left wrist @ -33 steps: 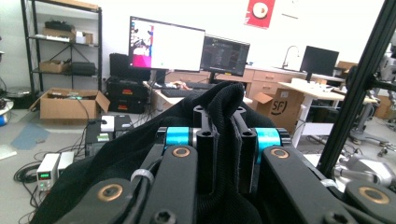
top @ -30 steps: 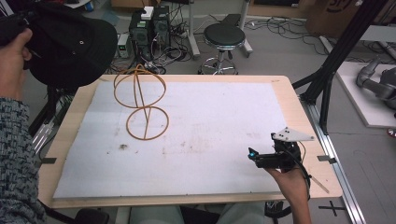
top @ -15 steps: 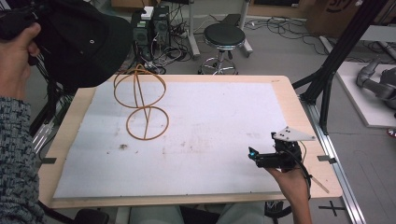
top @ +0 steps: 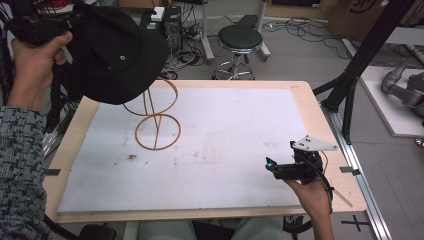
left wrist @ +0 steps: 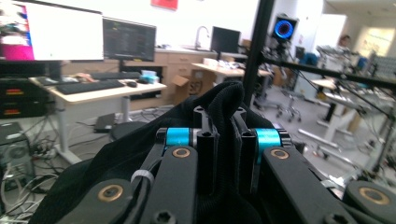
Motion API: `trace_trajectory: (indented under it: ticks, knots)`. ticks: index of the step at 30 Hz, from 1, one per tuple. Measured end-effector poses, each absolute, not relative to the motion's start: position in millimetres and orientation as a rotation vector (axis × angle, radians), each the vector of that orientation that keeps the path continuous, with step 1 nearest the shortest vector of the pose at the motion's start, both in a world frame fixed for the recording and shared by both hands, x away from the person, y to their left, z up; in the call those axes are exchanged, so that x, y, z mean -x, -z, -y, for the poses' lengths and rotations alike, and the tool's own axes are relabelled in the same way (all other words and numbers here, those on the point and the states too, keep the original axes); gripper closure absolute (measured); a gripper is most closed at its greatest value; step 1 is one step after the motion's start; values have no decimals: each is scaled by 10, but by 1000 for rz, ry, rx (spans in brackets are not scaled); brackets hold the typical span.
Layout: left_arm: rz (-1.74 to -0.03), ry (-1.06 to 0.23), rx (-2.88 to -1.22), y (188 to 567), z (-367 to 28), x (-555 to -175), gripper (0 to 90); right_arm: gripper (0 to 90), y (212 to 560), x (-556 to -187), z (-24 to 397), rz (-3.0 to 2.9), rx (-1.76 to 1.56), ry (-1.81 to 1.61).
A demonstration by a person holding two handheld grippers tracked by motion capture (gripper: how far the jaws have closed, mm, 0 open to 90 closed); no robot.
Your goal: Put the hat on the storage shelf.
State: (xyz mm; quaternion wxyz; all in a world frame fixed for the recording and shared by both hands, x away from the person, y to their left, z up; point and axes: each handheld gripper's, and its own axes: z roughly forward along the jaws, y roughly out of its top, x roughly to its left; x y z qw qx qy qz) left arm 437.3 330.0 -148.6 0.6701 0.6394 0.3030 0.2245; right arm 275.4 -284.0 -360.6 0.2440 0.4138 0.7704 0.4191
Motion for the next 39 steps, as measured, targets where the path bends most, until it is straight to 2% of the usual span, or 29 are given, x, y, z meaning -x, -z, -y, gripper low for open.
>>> trace_trajectory:
  ticks: [18,26,39]
  knots:
    - [-638,-431,-1612,1798,-2785,-4352,832,14,3607,-2754,2867,-2100,-1134,-1148]
    - [-641,-444,-1701,1964,-2585,-4340,831,14,3606,-2752,2859,-2102,-1138,-1150]
    - [-648,-439,-1769,2190,-2431,-4321,822,14,3608,-2755,2873,-2100,-1137,-1152]
